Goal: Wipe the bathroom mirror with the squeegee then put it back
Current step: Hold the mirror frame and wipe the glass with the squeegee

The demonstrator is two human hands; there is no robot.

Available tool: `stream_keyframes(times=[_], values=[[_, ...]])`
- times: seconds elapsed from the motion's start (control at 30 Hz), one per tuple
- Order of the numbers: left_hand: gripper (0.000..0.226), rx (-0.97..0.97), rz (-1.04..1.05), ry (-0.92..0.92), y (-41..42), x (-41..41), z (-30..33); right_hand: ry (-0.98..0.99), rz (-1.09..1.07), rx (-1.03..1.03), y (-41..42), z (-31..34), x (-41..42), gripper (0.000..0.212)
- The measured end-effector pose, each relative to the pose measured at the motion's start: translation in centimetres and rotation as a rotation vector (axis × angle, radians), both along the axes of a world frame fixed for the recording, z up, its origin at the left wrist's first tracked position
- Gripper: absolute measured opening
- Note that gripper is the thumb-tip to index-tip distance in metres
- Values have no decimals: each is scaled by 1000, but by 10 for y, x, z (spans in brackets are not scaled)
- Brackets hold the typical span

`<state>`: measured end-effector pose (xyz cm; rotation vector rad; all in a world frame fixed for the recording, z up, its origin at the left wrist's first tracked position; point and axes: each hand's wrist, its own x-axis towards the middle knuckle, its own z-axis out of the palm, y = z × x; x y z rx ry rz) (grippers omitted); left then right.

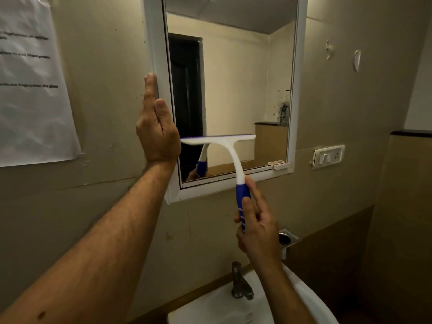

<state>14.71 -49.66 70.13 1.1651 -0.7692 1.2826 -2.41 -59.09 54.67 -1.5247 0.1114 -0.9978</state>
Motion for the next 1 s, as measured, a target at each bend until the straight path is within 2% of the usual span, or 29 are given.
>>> stream_keyframes(times=[0.13,0.23,0.5,0.77,1.0], values=[[41,-9,11,-17,2,-1,0,38,-17,51,2,-52,-8,37],[41,-1,14,-12,1,-2,0,71,-6,64,2,-65,-17,38],[43,19,22,-17,1,0,-1,1,51,40,-10,-13,-12,39],[41,17,41,-16,2,-2,-3,71,25,117,-8,-50,-26,30],[42,25,130,51,2,-5,-3,6,35,11,-16,1,-12,31]])
